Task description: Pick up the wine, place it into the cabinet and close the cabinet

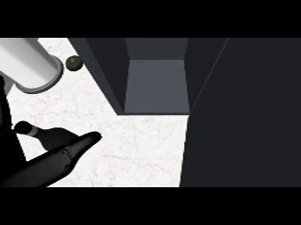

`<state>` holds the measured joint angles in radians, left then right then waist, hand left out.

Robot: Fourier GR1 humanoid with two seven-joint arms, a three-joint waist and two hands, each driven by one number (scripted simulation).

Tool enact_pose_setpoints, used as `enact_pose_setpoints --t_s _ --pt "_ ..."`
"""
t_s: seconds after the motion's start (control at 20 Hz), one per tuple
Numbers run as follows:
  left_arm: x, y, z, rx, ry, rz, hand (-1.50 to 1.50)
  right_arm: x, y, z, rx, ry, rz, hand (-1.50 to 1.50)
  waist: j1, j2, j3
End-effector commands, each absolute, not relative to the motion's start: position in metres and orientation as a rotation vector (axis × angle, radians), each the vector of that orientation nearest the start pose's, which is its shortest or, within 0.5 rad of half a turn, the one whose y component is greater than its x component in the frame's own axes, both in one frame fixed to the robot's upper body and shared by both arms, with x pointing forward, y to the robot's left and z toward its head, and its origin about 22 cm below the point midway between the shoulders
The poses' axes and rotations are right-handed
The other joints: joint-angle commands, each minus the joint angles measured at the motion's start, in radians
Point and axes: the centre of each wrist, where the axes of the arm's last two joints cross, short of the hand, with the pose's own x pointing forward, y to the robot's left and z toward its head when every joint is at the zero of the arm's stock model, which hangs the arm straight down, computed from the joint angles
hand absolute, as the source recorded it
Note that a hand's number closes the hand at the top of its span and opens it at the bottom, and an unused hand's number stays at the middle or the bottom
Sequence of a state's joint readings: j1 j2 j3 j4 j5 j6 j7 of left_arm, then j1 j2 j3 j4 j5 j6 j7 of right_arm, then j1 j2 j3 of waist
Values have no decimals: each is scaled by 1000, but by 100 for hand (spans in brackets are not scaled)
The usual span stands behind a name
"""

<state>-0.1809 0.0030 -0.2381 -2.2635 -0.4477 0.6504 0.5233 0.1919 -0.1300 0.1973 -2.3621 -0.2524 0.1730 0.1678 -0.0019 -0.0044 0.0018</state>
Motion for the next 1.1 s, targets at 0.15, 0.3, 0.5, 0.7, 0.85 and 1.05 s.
enact_pose_setpoints --t_s 0.15,0.3,0.5,0.7,0.85,1.05 --pt "165 143 223 279 -1986 497 -150 139 -220 162 442 -1955 281 -150 2 -2 1" --pt "162 142 233 296 -1971 509 -150 131 -209 170 446 -1957 261 -150 3 -4 1" --pt "162 136 242 313 -1970 503 -150 135 -216 169 460 -1953 269 -150 4 -3 0" --pt "151 127 253 308 -1976 484 -150 133 -212 178 444 -1953 267 -150 6 -5 0" --pt "156 118 256 339 -1966 482 -150 131 -212 194 452 -1943 282 -150 7 -5 -1" --pt "135 124 267 369 -1976 492 -150 144 -208 179 449 -1954 276 -150 13 -7 0"
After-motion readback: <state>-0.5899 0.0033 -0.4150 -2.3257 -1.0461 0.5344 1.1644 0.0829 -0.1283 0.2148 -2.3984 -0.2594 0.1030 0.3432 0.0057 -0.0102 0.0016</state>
